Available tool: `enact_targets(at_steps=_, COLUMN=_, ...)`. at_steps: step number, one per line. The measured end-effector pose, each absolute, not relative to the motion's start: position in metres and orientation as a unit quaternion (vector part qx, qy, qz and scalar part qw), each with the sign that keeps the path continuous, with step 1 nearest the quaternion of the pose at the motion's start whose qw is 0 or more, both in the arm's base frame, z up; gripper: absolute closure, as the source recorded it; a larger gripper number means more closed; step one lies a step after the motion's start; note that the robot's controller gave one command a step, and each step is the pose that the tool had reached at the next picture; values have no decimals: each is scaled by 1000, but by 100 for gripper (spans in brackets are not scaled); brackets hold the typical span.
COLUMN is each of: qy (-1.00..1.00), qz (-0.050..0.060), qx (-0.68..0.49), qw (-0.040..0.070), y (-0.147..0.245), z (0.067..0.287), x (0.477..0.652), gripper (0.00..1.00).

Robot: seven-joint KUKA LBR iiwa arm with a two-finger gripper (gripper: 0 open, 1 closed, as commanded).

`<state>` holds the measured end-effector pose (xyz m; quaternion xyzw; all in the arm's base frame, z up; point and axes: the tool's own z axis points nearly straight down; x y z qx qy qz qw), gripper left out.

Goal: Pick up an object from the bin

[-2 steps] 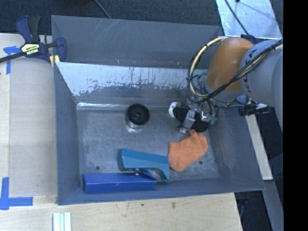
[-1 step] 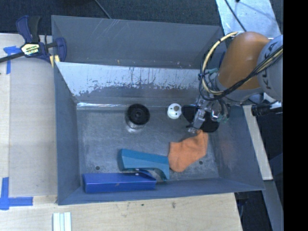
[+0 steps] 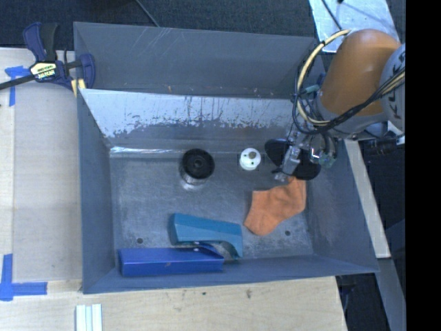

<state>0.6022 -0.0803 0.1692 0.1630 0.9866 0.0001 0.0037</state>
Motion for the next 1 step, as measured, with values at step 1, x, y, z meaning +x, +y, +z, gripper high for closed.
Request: enact_targets(at_steps=1, qy=987, qz=0, qx=162, qw=-2, y=-89, z=220, x=591, gripper=100)
